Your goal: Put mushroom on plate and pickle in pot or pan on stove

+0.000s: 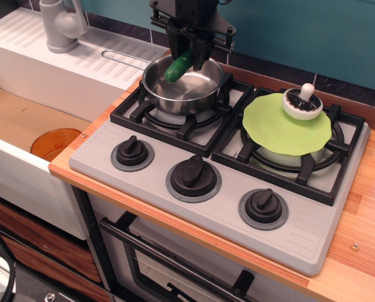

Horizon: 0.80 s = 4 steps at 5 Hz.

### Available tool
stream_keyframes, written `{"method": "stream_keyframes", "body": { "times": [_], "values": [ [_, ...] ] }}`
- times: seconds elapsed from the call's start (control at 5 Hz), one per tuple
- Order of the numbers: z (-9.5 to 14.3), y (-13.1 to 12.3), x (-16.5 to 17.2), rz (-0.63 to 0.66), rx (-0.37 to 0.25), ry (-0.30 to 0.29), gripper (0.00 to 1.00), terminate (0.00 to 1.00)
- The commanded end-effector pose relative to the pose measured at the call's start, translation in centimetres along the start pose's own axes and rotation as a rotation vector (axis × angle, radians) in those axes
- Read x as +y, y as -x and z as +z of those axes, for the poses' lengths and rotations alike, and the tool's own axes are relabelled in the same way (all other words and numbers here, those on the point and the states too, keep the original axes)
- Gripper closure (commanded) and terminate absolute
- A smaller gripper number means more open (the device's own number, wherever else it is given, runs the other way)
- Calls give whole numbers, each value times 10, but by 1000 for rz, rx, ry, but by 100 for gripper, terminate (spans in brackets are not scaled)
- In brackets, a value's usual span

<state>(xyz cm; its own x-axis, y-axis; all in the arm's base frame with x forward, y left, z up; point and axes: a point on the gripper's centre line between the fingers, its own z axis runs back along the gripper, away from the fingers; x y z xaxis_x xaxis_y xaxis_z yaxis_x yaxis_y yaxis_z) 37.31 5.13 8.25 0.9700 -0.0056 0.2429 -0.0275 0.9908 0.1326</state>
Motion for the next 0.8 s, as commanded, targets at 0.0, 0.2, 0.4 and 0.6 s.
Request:
{"method": "stream_keyframes", "body": {
  "times": [0.0, 0.2, 0.4, 0.6],
  "values": [
    [23, -8, -8, -7, -31, -21, 0, 0],
    [34, -8, -11, -9, -14, -26, 0, 0],
    [51, -7, -15, -9, 13, -26, 0, 0],
    [64, -4, -23, 2, 29, -26, 0, 0]
  ]
}}
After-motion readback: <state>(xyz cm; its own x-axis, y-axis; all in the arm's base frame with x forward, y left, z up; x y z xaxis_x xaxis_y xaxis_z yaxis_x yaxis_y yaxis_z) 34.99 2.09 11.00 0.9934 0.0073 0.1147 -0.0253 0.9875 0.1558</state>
